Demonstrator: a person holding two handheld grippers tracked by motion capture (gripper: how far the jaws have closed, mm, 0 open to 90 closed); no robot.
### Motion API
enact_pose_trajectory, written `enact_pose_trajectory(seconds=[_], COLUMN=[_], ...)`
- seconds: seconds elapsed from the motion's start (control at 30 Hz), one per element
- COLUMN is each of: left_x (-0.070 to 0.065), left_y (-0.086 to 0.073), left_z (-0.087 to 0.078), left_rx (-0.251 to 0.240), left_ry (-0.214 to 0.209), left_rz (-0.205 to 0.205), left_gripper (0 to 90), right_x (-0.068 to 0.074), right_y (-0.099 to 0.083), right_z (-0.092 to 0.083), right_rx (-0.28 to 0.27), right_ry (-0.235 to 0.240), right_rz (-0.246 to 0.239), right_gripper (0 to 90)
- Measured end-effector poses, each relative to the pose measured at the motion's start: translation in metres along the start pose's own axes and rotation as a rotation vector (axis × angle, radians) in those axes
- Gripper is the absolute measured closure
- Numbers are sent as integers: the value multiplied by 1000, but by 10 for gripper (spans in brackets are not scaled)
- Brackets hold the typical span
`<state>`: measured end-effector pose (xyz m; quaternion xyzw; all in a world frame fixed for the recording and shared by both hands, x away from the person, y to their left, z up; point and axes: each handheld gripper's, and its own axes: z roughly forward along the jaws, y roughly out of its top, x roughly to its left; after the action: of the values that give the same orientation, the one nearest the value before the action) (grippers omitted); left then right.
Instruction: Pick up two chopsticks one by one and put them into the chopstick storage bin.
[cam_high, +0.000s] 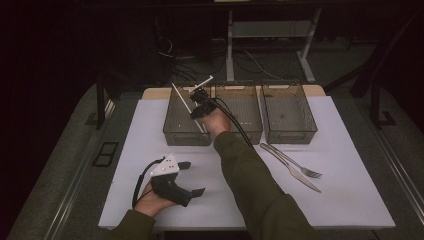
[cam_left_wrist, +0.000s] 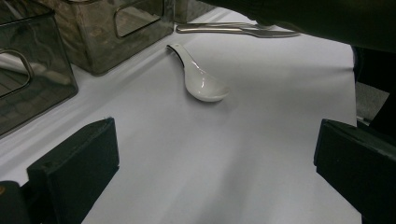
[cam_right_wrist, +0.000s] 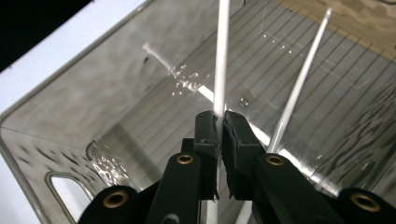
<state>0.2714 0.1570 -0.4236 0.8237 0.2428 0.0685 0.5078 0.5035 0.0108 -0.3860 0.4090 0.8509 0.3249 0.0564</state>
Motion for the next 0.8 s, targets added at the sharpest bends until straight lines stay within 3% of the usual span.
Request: enact_pose_trajectory(seconds=[0.13,0.33,0.57,0.8], left_x=[0,0,1,0], left_y=[0,0,0,-1], left_z=[0,0,-1,1], left_rx=[-1,1,1,7], left_ry=[0,0,3,5], left_rz=[0,-2,2,3], left_gripper=[0,0,0,0], right_x=[0,3,-1,-8], right_y=[0,-2,-16,-38], right_z=[-3,-19,-47,-77], right_rx=[-6,-44,-94,-126], right_ry=[0,36,52,74], right_rz=[-6,-34,-62,-83], right_gripper=[769,647,480,420])
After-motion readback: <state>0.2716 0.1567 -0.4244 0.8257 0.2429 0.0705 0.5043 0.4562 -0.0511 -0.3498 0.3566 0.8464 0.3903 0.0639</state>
